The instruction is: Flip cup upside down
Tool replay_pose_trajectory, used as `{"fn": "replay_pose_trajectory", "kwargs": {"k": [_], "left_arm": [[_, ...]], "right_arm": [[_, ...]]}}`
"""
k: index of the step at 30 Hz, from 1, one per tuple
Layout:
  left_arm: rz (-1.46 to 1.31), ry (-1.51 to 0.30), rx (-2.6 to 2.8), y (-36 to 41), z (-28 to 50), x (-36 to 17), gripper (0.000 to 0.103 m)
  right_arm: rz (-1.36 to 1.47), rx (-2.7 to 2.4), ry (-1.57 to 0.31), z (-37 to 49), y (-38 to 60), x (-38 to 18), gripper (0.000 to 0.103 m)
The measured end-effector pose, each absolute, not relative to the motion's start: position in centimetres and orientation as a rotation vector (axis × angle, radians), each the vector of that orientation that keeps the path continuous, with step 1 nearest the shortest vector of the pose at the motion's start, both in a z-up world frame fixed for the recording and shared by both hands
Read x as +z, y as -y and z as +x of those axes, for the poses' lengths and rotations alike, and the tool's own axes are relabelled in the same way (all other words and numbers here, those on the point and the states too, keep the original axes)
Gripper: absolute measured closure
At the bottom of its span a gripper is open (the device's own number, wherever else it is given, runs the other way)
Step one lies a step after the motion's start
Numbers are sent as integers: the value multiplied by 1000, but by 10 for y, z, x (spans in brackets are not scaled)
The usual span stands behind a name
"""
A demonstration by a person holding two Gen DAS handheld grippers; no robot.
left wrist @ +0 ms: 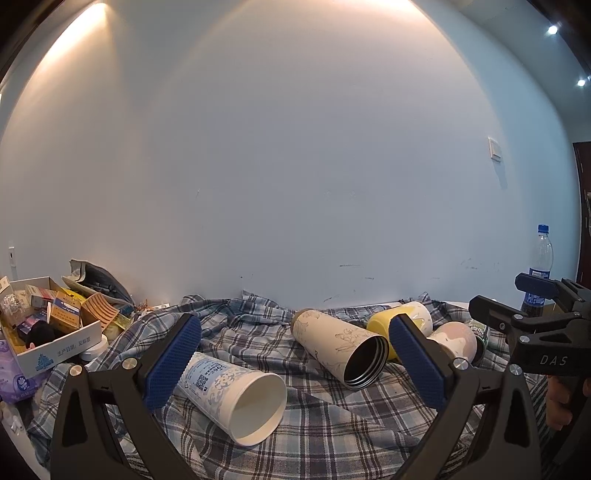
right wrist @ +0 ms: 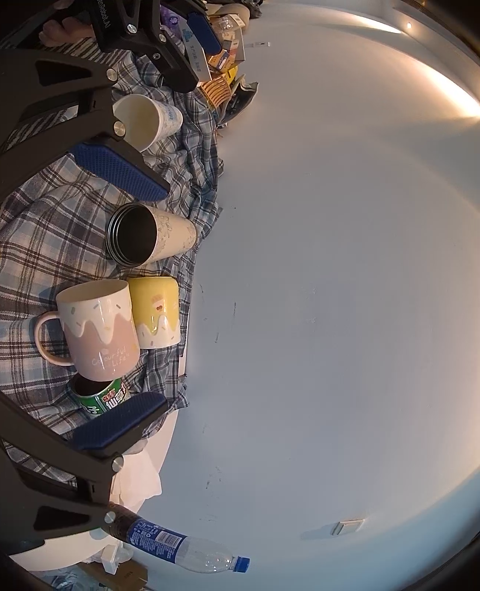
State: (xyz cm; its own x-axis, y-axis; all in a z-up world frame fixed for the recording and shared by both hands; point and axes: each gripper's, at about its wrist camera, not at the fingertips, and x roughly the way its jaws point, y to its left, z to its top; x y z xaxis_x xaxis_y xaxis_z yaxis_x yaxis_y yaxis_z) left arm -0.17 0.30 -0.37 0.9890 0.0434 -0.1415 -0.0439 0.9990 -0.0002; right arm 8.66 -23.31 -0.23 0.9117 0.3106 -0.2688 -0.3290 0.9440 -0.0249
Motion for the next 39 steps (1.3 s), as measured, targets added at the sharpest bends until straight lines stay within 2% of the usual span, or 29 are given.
{"fn": "replay_pose_trajectory", "kwargs": {"k": [39], "left_arm": [[6,-178,98,-7,-2,-3,0]], "right_arm": [[-75,320,-274,89,233,-5,0]]}}
